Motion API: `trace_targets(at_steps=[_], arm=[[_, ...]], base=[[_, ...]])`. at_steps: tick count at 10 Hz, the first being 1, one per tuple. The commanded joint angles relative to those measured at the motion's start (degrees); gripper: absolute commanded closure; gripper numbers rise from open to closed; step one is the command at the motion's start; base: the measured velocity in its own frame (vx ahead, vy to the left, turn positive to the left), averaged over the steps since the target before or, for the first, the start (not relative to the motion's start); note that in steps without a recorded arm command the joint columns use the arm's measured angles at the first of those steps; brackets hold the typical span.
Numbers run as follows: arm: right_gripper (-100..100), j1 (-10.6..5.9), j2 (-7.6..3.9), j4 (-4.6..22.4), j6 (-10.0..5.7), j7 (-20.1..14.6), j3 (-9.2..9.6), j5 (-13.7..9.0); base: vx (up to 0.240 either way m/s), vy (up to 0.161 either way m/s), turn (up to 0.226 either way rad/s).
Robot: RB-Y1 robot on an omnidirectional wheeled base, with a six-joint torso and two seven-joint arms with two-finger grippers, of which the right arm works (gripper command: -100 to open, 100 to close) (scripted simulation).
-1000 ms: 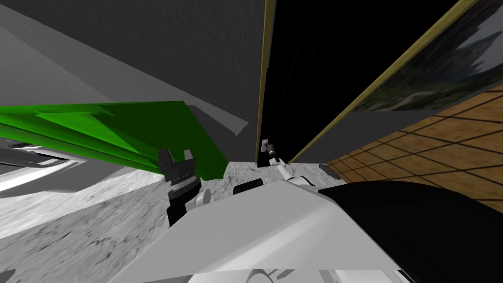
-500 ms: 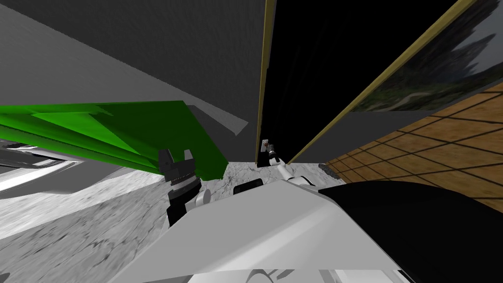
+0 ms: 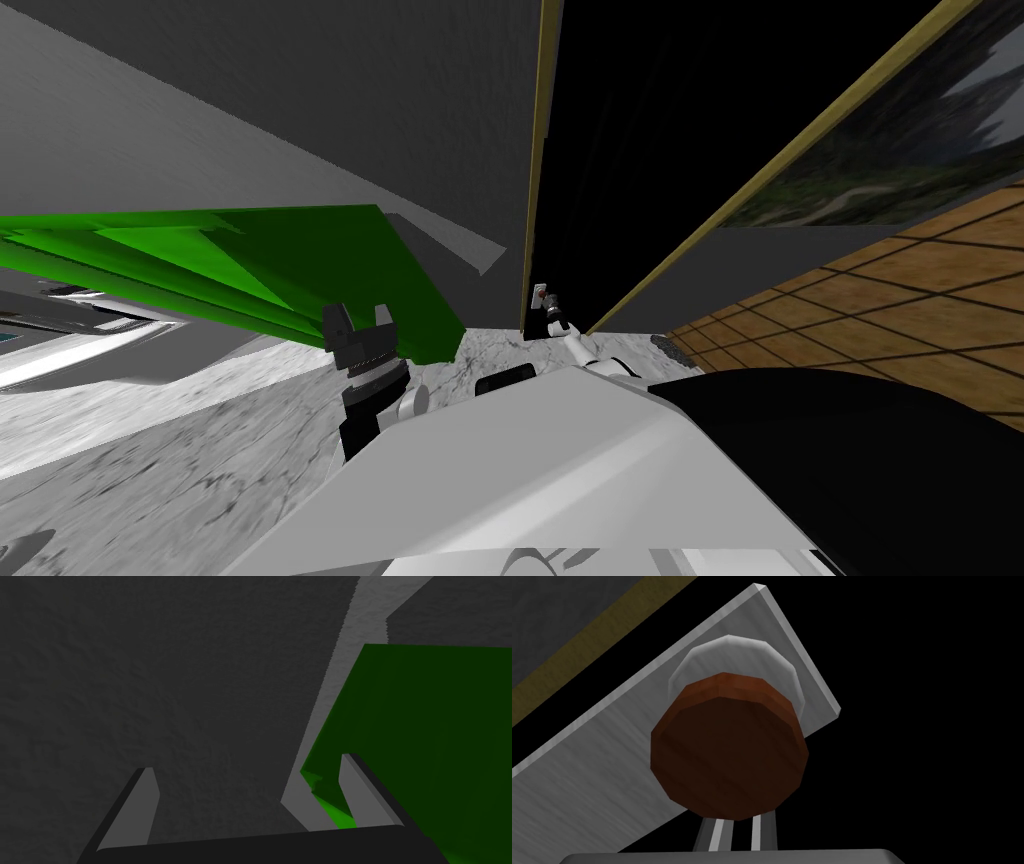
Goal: Pull the door open
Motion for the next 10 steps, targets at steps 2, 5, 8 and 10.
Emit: trace_targets(at_steps=[2,5,8,10], arm=[[100,-0.4,0.54,-1.7,-0.32,0.1,0.53,0.2],[100,-1.12,0.26,-0.9,-0.05,-4.2,1.36,-4.1],[-100,-0.01,0.27,-1.0,1.71,-8.5,1.46,-8.6],[-100,0.03,1.65,-2.0,2.48,-11.5,1.69,-10.9]], base=[[0.006,0.004,-0.008],[-0.067,-0.038,0.102],[-0.082,-0.045,0.079],[-0.13,-0.039,-0.015]])
